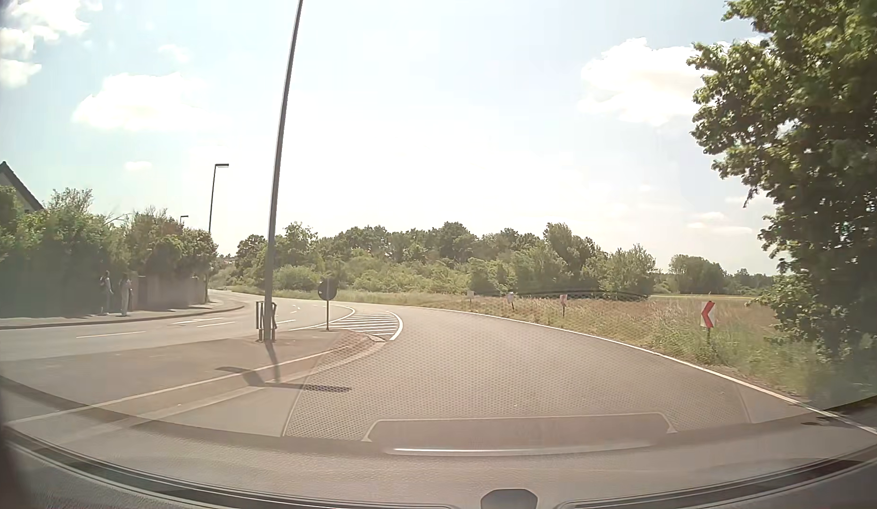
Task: Follow the waypoints while adhering to traffic rules and regulations
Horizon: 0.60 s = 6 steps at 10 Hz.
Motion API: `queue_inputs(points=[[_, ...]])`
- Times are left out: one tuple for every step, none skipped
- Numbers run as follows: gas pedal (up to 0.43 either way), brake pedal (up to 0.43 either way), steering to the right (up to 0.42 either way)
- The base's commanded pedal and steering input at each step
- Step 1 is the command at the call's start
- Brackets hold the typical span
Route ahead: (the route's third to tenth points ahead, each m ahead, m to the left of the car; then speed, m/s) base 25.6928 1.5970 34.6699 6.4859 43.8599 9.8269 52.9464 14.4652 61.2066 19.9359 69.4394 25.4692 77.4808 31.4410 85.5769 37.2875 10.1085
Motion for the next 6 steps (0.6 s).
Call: queue_inputs(points=[[0.299, 0.024, 0.009], [0.299, 0.024, 0.004], [0.299, 0.024, 0.000], [0.287, 0.024, -0.004], [0.280, 0.024, -0.006], [0.268, 0.024, -0.008]])
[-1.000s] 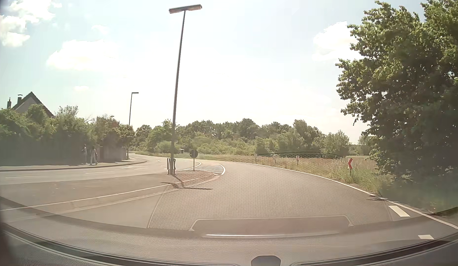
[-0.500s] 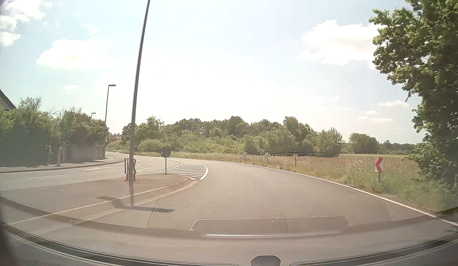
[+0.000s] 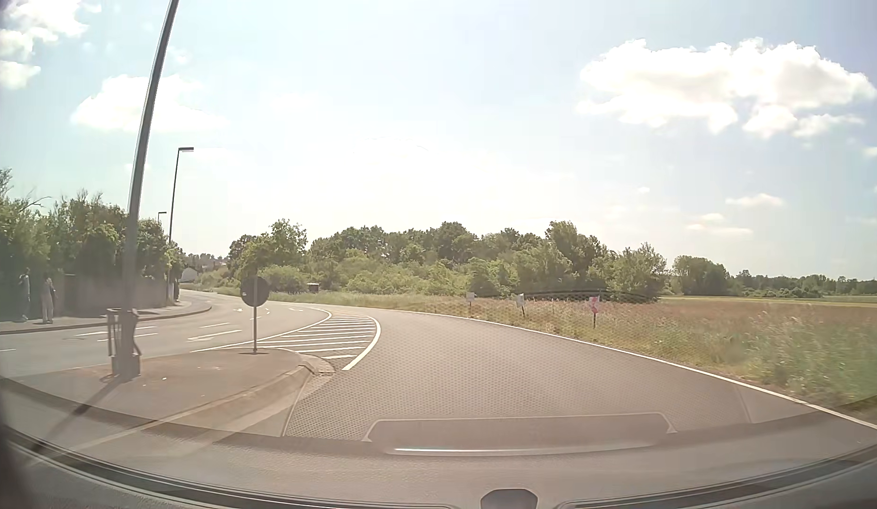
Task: Follow the waypoints while adhering to traffic rules and regulations
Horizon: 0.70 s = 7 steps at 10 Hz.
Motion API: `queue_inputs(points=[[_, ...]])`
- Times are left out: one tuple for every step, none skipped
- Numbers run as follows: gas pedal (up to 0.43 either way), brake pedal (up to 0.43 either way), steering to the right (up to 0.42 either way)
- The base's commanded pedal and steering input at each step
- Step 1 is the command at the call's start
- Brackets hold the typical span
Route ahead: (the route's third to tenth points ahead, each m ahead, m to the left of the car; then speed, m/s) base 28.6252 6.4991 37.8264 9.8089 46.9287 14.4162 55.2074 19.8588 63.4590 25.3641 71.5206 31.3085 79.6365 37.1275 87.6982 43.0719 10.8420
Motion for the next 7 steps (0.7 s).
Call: queue_inputs(points=[[0.240, 0.024, -0.011], [0.228, 0.024, -0.016], [0.220, 0.024, -0.023], [0.220, 0.024, -0.028], [0.220, 0.024, -0.031], [0.220, 0.024, -0.036], [0.197, 0.024, -0.040]])
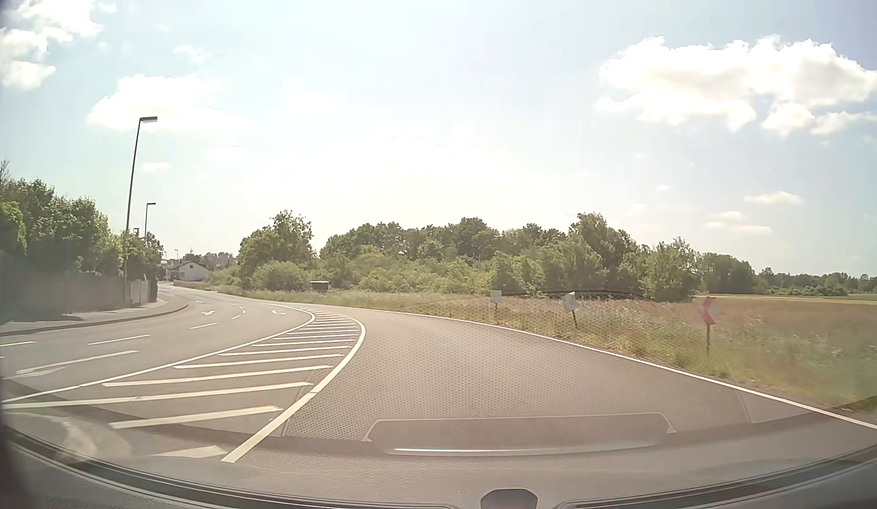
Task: Follow the waypoints while adhering to traffic rules and regulations
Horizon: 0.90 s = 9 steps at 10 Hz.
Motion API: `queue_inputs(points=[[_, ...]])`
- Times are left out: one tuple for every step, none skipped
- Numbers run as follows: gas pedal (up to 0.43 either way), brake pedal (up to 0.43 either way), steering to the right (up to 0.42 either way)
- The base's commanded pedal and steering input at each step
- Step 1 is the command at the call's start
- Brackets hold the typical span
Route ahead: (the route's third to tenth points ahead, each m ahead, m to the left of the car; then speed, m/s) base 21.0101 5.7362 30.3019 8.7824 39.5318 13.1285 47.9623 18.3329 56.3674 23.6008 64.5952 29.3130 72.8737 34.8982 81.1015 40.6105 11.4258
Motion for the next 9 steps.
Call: queue_inputs(points=[[0.197, 0.024, -0.044], [0.169, 0.024, -0.049], [0.169, 0.024, -0.053], [0.157, 0.024, -0.057], [0.157, 0.024, -0.060], [0.150, 0.024, -0.061], [0.138, 0.024, -0.063], [0.118, 0.024, -0.064], [0.110, 0.024, -0.064]])
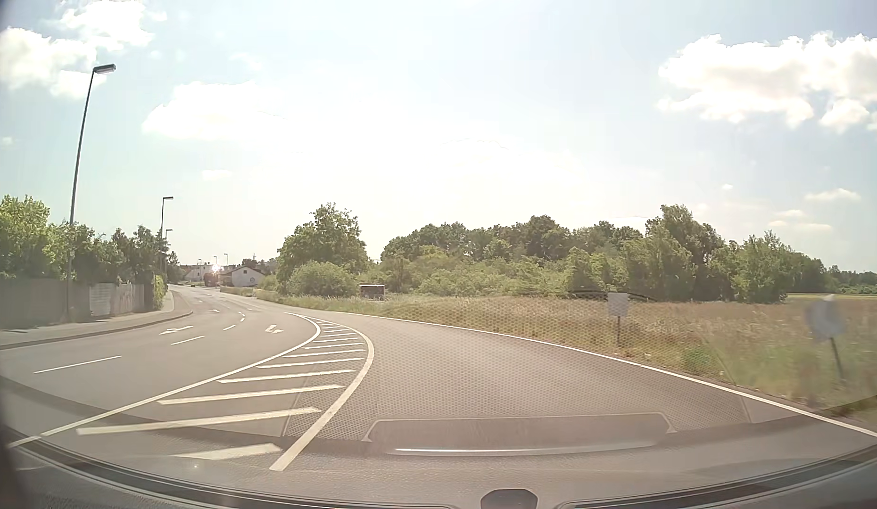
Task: Follow the waypoints while adhering to traffic rules and regulations
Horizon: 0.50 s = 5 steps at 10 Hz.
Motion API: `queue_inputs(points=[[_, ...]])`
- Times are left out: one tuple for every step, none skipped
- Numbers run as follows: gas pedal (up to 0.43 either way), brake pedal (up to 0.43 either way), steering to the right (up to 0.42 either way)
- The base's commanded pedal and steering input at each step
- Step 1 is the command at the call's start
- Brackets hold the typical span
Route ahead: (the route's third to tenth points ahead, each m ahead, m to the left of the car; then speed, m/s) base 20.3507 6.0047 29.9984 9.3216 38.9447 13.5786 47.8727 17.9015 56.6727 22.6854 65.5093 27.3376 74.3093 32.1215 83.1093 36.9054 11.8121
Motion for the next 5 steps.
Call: queue_inputs(points=[[0.110, 0.024, -0.064], [0.098, 0.018, -0.064], [0.087, 0.024, -0.064], [0.087, 0.024, -0.064], [0.087, 0.024, -0.064]])
